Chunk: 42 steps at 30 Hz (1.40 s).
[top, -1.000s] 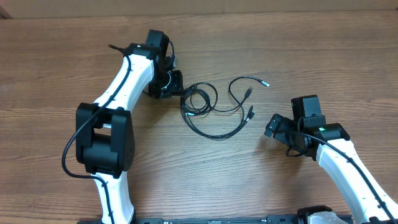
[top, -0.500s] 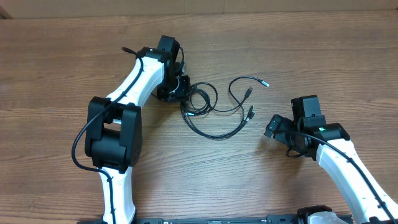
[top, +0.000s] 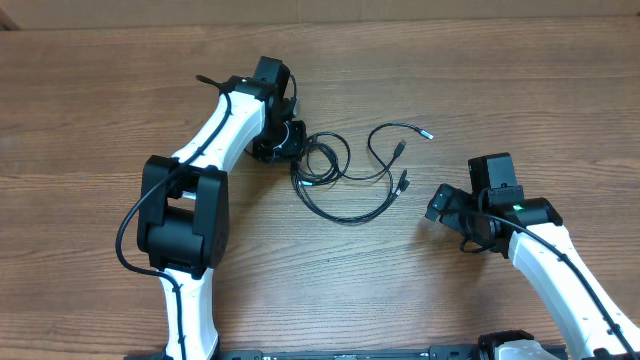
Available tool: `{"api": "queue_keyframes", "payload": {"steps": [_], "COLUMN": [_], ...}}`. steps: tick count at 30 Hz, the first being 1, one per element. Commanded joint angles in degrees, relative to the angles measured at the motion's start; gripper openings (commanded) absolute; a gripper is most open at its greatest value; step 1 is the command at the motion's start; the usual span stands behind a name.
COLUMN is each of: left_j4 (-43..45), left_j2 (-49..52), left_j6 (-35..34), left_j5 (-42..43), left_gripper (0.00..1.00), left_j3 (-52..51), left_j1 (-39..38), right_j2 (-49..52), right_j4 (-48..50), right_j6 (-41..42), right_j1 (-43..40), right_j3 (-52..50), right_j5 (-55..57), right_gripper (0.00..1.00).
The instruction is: Untangle cables
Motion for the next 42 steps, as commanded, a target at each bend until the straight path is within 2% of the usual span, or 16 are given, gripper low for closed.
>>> {"api": "queue_keyframes", "payload": {"steps": [1,11,15,30,35,42], "left_j4": [0.4,1.4,1.6,0.9,0.1,0.7], "left_j2": [1.0,1.0,1.0,-0.1,-5.3,-12.4], "left_j6": [-0.3,-0.4,-0.4,0.0,4.5,14.6], "left_j5": [-2.5,-2.6,-2.4,-1.6,-0.8,10.8], "left_gripper": [0.20,0.17,0.07,0.04,0.04,0.04], "left_j3": [-0.4,-1.1,-1.3,-1.0,0.0,0.0], "left_j1": [-1.1,-1.2,-1.2,-2.1,-2.1,-2.1], "right_j2": [0.4,0.4,0.4,0.4,0.4,0.4], "right_j4": [0.0,0.0,0.0,-0.3,0.6,7.4], "right_j6": [-0.7,-0.7,-0.7,-0.7,-3.3,-11.1], "right_j1": [-0.2,-0.2,-0.2,-0.2,-0.1,-0.1], "right_j3": [0.0,0.0,0.0,0.0,0.0,0.0], "right_j5": [-0.1,-0.1,-0.1,-0.1,-1.3,-16.2], "right_gripper": [0.98,0.98,0.98,0.98,1.00,0.99]}}
